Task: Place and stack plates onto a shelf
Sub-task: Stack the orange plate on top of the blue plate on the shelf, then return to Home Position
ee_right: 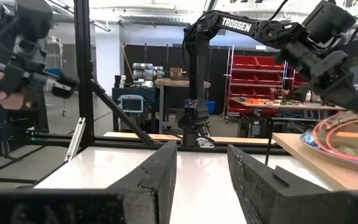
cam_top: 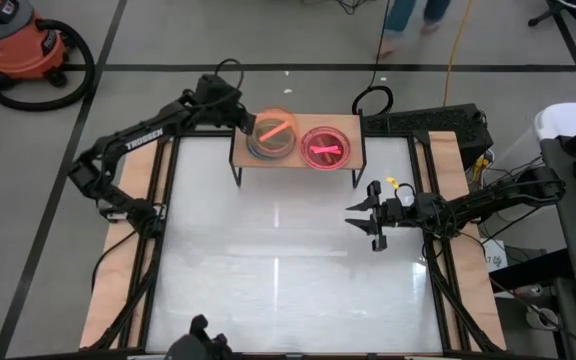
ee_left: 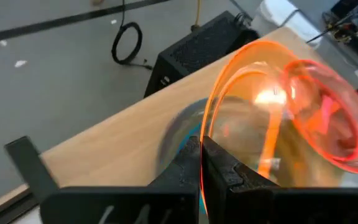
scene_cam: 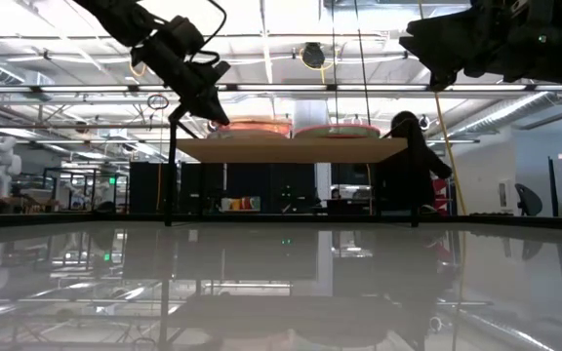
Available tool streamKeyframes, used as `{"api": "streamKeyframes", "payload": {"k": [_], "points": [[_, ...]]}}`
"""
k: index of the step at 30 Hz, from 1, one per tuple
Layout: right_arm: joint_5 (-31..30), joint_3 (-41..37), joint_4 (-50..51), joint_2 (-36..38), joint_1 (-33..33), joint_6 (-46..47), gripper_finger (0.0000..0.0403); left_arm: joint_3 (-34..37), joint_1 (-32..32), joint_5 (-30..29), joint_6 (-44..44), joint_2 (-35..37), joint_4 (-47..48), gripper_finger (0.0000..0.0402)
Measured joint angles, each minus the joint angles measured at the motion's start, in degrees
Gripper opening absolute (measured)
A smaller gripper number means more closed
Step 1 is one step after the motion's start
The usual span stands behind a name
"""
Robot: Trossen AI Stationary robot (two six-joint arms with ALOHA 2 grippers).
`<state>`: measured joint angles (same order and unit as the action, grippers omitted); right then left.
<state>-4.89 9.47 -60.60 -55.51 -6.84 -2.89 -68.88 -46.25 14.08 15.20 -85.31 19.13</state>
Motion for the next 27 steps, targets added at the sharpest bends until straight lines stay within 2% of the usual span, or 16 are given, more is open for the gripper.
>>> {"api": "streamKeyframes", "payload": {"k": [7,18,24,27], "points": [[0.0,0.0,0.2,0.0,0.0,0.9,0.0125,0.0,-0.6,0.0,-3.5,-0.4,0.7,0.0023],[0.0,0.0,0.8,0.0,0.0,0.8,0.0125,0.0,0.6,-0.1,-4.4,-0.2,0.8,0.0126],[0.1,0.0,0.9,0.0,0.0,1.2,0.0125,0.0,-1.5,7.1,-7.7,5.2,1.5,0.0148],[0.1,0.0,0.9,0.0,0.0,3.1,0.0125,0.0,-1.1,8.3,-10.8,9.6,2.3,0.0149]]}}
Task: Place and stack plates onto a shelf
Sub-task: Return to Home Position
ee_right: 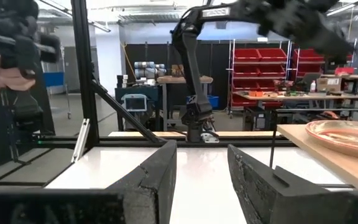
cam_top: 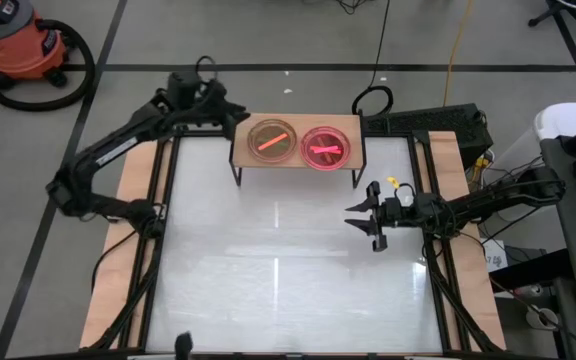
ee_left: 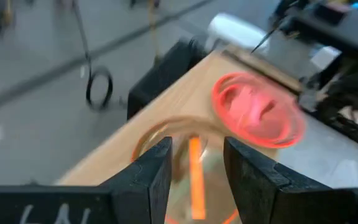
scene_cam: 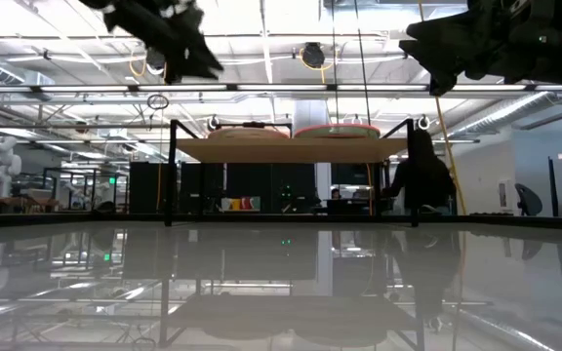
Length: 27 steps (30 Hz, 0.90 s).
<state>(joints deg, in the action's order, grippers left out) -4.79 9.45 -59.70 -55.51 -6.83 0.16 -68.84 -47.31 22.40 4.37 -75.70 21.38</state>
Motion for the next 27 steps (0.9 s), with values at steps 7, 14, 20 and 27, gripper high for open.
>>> {"api": "streamKeyframes", "payload": {"k": [7,14,20,27], "points": [[0.3,0.0,3.6,2.9,0.8,0.4,0.0125,2.5,6.1,0.0,-5.2,12.0,-2.0,0.0119],[-0.1,0.0,20.2,14.0,2.0,-2.2,0.0125,8.0,11.9,-4.8,-8.6,24.2,-2.4,0.0093],[-5.8,0.0,32.3,23.9,2.4,-4.9,0.0121,18.6,16.1,-4.9,-8.1,34.2,-9.2,0.0090],[-5.2,0.0,40.6,32.4,2.4,-6.7,0.0079,30.8,20.3,-4.9,-7.1,43.2,-17.0,0.0090]]}}
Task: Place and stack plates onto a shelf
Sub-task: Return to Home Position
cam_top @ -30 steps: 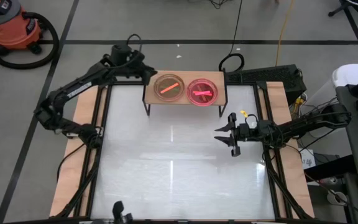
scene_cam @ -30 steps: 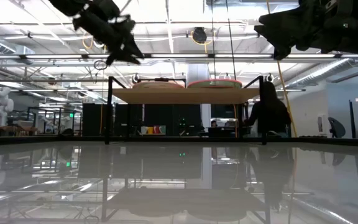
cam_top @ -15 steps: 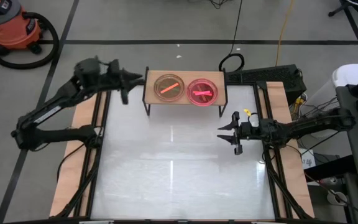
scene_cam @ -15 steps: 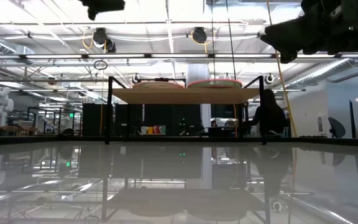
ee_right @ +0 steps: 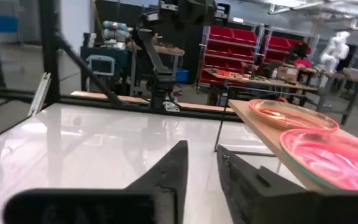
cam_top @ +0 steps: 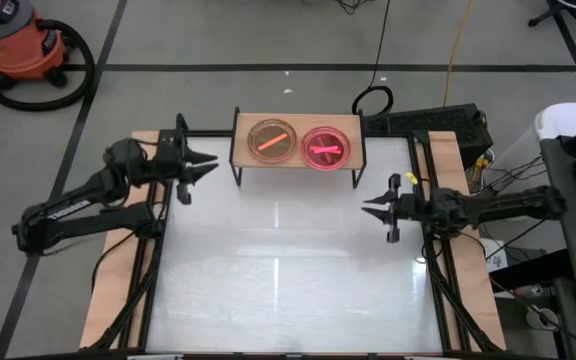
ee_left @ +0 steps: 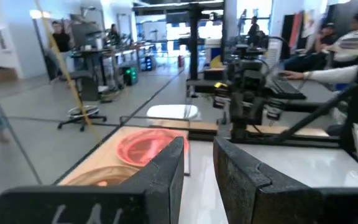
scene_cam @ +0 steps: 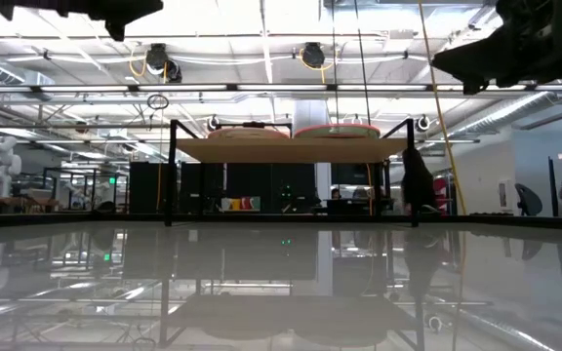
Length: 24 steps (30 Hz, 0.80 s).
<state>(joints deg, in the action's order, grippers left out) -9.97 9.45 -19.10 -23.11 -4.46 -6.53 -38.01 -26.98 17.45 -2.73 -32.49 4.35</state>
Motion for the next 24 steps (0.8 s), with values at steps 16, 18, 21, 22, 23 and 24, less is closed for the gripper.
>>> {"api": "streamKeyframes", "payload": {"k": [16,18,21,22,23,24], "points": [[2.8,0.0,11.0,8.7,0.0,-4.3,0.0001,17.5,2.1,0.5,-1.6,16.9,-9.2,0.0090],[2.8,0.0,11.1,8.8,-0.1,-4.2,0.0000,19.6,2.1,0.5,-1.6,18.7,-9.8,0.0090],[2.8,-0.8,10.5,8.8,-0.1,-4.1,0.0000,22.8,2.2,0.7,-1.6,21.0,-11.8,0.0090],[2.8,-1.3,10.5,8.8,-0.1,-4.1,0.0000,23.8,2.4,1.0,-1.6,21.7,-12.3,0.0089],[2.8,-1.8,10.5,8.8,-0.1,-4.1,0.0000,24.7,2.6,1.4,-1.7,22.2,-12.7,0.0087],[2.8,-2.2,10.5,8.8,-0.1,-4.1,0.0000,25.8,2.8,1.9,-1.7,22.6,-13.4,0.0083]]}}
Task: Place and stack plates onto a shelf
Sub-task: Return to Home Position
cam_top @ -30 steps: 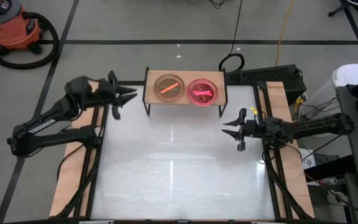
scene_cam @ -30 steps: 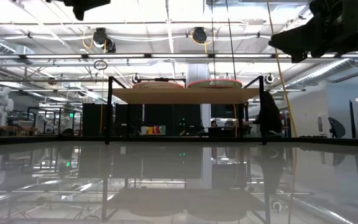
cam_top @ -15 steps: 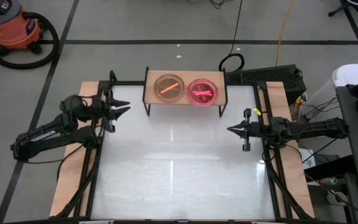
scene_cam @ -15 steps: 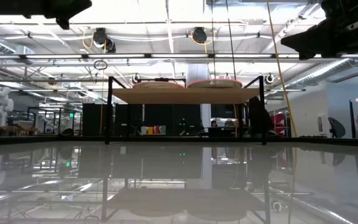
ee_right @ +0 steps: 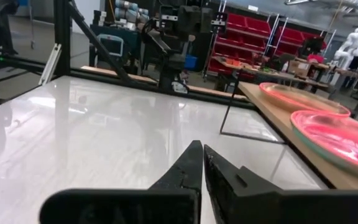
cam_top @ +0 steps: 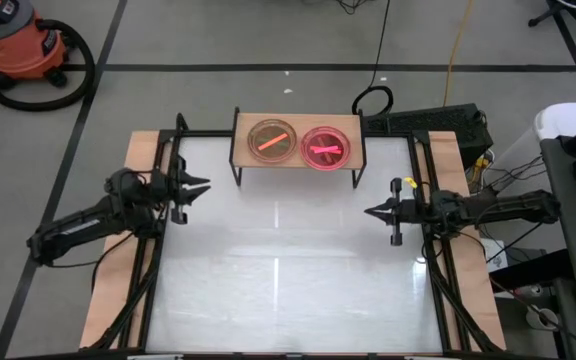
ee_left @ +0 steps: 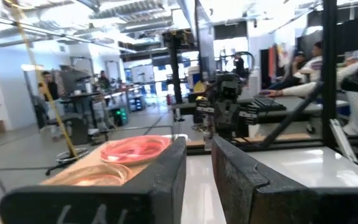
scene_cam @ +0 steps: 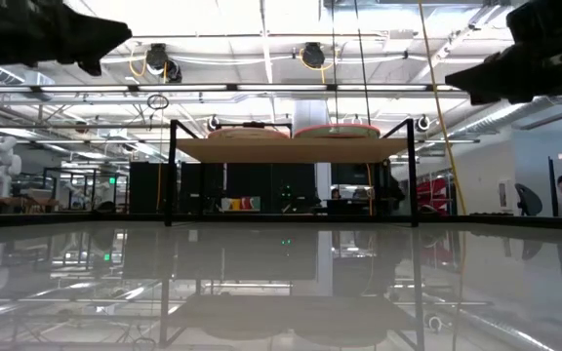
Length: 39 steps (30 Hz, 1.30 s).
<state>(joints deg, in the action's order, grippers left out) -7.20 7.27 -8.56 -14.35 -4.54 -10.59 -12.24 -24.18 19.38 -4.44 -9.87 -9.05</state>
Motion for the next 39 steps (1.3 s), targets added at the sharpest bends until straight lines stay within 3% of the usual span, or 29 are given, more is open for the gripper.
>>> {"api": "streamKeyframes", "payload": {"k": [9,13,20,24,39], "points": [[-0.1,-0.8,-0.2,0.0,0.0,0.7,0.0000,8.2,1.7,0.3,0.0,0.7,-8.3,0.0008],[-0.1,-0.8,-0.2,0.0,0.0,0.7,0.0000,11.7,2.3,0.5,0.0,0.7,-12.4,0.0004],[-0.1,-2.9,-0.6,0.0,0.0,0.9,0.0000,11.7,3.1,4.6,-1.0,0.5,-10.9,0.0003],[-0.2,-5.6,-4.5,0.0,0.0,0.9,0.0000,11.7,3.4,4.9,-1.9,0.5,-8.7,0.0002],[-0.2,-6.3,-2.5,-0.1,0.0,2.4,0.0000,11.7,3.4,4.8,-4.0,0.5,-1.0,0.0001]]}}
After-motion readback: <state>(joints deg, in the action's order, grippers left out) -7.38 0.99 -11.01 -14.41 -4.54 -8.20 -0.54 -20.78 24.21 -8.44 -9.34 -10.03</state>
